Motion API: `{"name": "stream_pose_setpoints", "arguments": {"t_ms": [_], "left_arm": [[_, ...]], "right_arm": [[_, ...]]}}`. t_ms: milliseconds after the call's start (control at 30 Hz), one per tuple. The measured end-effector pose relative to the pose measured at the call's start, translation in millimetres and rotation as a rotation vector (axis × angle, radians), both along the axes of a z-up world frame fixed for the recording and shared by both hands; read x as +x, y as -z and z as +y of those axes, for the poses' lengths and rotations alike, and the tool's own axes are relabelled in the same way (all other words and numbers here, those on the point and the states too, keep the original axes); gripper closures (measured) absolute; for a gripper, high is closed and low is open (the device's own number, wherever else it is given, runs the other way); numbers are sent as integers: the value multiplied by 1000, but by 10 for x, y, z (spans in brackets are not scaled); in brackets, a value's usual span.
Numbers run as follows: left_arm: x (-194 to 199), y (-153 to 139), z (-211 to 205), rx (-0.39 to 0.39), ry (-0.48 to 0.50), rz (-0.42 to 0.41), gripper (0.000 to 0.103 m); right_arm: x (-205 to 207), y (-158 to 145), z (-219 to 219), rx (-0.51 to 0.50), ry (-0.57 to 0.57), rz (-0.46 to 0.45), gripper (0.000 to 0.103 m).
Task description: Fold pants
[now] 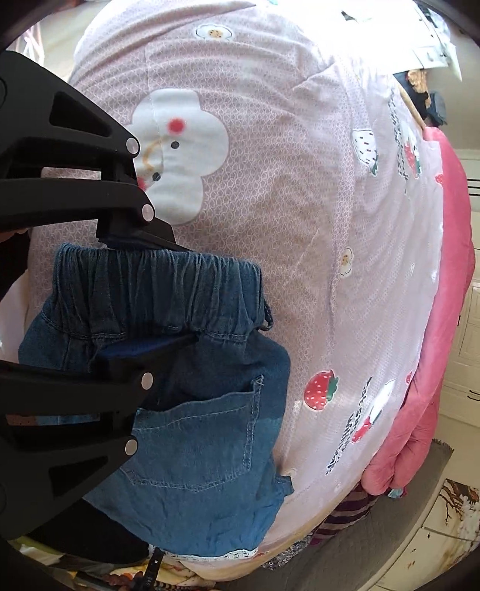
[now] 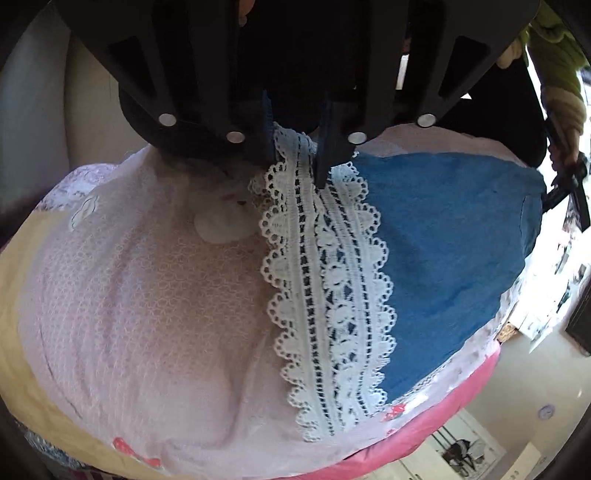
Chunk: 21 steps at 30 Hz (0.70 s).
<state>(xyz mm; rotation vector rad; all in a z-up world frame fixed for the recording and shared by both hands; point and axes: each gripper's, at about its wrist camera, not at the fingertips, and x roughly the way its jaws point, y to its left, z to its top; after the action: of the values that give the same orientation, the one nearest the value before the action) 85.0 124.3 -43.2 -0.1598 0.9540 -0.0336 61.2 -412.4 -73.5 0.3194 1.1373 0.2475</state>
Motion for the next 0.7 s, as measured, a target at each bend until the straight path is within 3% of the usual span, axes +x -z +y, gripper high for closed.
{"name": "stream_pose_setpoints", "arguments": {"t_ms": [67, 100, 167, 267, 333, 533, 633, 700], "left_arm": [[0, -10, 6, 12, -3, -5, 67], [-7, -22, 9, 20, -11, -9, 58], [-70, -89, 22, 18, -17, -19, 54], [-223, -331, 10, 39, -33, -69, 48], [-271, -524, -48, 51, -21, -111, 35], [-92, -1084, -654, 21, 161, -230, 16], [156, -1195, -1245, 43, 298, -242, 14], [324, -1209, -1657, 12, 408, -237, 12]], "right_arm": [[-23, -11, -27, 15, 7, -5, 71], [-44, -30, -56, 25, 14, -15, 66], [-106, -82, -103, 40, 27, -40, 59], [-198, -161, -152, 61, 41, -70, 54], [-257, -208, -142, 68, 38, -95, 48], [-315, -316, -145, 87, 37, -165, 40], [-271, -308, -156, 82, 33, -173, 38], [-229, -273, -173, 80, 37, -169, 38]]}}
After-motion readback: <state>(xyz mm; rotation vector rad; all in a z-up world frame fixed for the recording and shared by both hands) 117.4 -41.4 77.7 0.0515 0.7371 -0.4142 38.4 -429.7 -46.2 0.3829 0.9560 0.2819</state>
